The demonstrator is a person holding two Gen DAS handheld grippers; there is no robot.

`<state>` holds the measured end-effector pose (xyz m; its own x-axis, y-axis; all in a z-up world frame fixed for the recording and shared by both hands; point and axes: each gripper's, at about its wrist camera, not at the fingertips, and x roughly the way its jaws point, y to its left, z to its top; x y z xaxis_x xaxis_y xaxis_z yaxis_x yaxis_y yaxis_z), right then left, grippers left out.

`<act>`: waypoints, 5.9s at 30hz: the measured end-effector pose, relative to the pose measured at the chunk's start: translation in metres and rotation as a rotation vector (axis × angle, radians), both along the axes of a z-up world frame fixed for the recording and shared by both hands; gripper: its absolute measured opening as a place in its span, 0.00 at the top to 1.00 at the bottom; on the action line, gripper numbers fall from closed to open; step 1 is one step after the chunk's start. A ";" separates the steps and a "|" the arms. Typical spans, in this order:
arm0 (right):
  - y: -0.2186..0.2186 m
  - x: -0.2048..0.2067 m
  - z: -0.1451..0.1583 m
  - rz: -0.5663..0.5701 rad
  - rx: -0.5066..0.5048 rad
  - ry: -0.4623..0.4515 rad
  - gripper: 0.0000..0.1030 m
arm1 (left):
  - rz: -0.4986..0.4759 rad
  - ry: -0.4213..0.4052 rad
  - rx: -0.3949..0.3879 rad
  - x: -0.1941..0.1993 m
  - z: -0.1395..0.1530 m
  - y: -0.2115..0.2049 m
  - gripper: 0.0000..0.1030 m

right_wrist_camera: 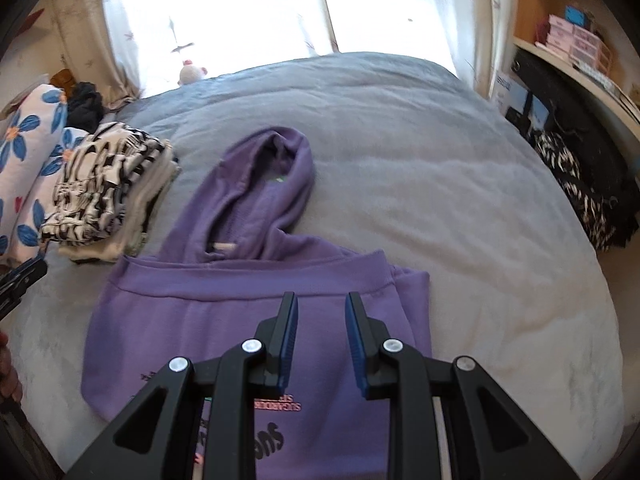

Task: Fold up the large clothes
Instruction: 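Open both tools and move them toward the hood, then grasp the hood with both tools, then lift the hood and fold it over the folded body with both tools, then lower the hood onto the body and open both tools, then withdraw both tools up from the folded hoodie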

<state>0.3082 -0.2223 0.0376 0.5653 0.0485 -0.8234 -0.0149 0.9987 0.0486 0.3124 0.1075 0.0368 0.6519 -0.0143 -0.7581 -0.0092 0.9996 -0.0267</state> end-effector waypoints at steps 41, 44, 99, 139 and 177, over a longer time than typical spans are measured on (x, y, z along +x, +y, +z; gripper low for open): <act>0.010 0.298 -0.155 -0.085 0.167 0.218 0.65 | -0.048 0.312 -0.076 0.328 -0.182 -0.089 0.53; 0.005 0.295 -0.161 -0.082 0.189 0.211 0.77 | -0.064 0.280 -0.045 0.327 -0.183 -0.096 0.78; 0.016 -0.083 -0.116 0.042 0.637 0.234 0.45 | -0.207 0.324 -0.639 -0.070 -0.141 -0.042 0.42; 0.078 -0.070 -0.084 0.121 0.095 -0.114 0.53 | -0.216 0.059 -0.305 -0.053 -0.097 -0.082 0.81; 0.065 -0.183 0.078 0.114 0.082 -0.191 0.51 | -0.082 -0.111 -0.193 -0.181 0.049 -0.030 0.37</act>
